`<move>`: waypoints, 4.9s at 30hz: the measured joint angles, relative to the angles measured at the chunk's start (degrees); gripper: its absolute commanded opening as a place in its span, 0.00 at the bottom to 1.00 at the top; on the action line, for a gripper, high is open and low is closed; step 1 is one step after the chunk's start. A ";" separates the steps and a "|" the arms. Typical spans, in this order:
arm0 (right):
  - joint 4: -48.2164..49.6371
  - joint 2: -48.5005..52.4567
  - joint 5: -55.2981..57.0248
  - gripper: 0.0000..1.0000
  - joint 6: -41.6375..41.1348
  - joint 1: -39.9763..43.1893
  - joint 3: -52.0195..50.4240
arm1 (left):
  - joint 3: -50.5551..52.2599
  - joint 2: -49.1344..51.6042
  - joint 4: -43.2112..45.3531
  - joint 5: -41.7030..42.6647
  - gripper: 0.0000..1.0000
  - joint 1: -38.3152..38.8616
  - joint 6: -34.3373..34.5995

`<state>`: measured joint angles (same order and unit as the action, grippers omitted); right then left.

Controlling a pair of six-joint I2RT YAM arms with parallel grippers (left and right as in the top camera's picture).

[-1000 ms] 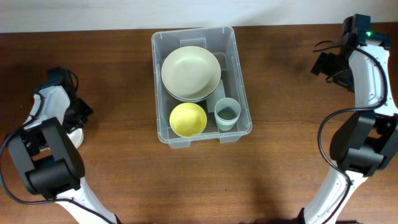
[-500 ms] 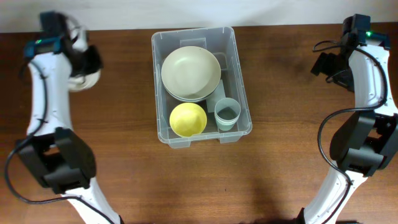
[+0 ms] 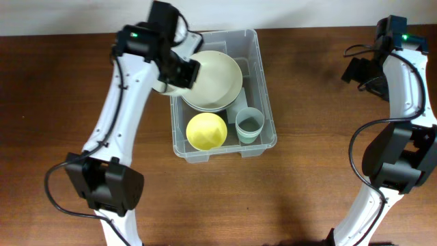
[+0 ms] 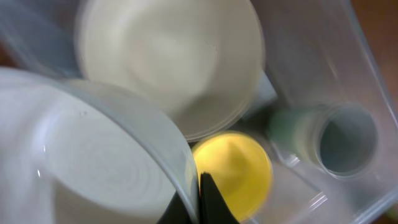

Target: Pack container

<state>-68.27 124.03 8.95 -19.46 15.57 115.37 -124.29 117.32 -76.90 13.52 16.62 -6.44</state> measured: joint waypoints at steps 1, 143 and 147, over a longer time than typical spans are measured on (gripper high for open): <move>-0.02 0.00 0.00 0.99 0.00 0.00 0.00 | 0.00 0.00 -1.09 0.00 0.01 0.81 -0.07; -2.34 -0.31 4.11 0.99 0.02 -0.02 -0.11 | -16.31 -0.09 4.26 -27.02 1.00 -22.36 23.41; -2.36 -3.28 6.32 0.99 0.00 -0.37 -0.22 | -16.31 -0.09 4.24 -27.02 0.99 -22.38 23.41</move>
<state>-70.63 120.75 15.27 -19.46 15.20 115.15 -140.59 117.23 -72.66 -13.50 -5.76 16.97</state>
